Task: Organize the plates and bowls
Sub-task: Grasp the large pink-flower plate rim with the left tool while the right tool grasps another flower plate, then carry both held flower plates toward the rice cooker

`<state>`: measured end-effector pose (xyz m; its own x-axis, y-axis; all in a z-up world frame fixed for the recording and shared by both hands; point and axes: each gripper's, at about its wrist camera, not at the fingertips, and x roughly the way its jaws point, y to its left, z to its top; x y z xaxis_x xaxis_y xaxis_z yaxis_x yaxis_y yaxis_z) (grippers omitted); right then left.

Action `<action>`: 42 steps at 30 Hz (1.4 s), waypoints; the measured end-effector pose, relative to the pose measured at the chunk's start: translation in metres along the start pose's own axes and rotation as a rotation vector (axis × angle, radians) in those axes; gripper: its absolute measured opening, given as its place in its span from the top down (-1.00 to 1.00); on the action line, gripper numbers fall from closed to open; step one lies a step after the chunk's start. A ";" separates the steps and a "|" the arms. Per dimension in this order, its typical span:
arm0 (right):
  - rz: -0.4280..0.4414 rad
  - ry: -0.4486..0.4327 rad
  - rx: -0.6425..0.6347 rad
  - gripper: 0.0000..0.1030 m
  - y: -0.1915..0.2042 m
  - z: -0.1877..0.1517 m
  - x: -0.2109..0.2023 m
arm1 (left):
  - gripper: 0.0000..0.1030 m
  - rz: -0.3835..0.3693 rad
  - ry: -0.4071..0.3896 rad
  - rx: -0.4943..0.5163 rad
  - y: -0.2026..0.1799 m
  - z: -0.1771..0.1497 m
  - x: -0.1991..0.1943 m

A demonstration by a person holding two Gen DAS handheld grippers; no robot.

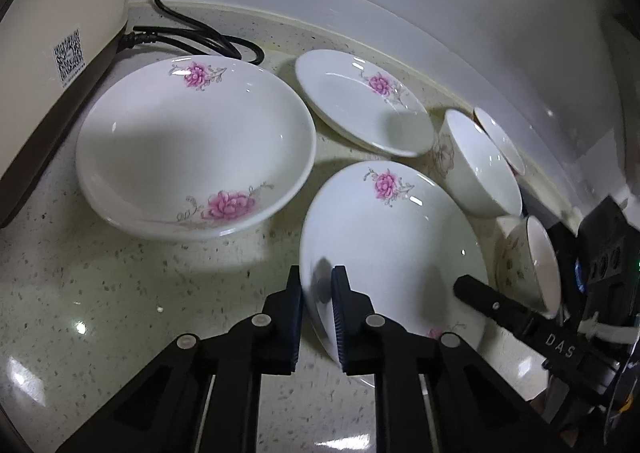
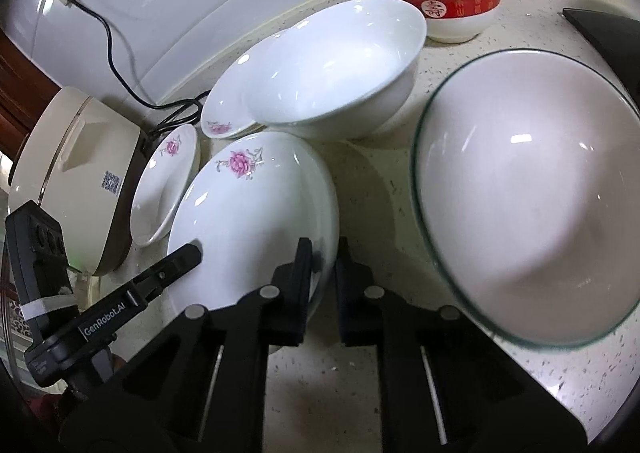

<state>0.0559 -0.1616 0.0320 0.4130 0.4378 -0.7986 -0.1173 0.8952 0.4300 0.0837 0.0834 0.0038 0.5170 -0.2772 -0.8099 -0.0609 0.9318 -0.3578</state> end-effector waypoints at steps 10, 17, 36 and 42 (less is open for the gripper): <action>0.023 0.006 0.025 0.73 -0.011 -0.021 -0.024 | 0.71 0.028 -0.019 0.108 -0.020 -0.025 -0.022; 0.031 -0.004 0.013 0.73 -0.011 -0.036 -0.038 | 0.70 0.028 -0.031 0.135 -0.025 -0.040 -0.037; 0.103 0.020 -0.128 0.71 0.028 -0.062 -0.050 | 0.68 0.092 -0.107 0.129 0.000 -0.080 -0.092; 0.133 0.037 -0.182 0.71 0.052 -0.068 -0.044 | 0.68 0.123 -0.129 0.094 0.019 -0.088 -0.109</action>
<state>-0.0296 -0.1286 0.0606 0.3496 0.5525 -0.7566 -0.3310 0.8284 0.4520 -0.0487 0.1113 0.0446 0.6162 -0.1334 -0.7762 -0.0536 0.9762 -0.2103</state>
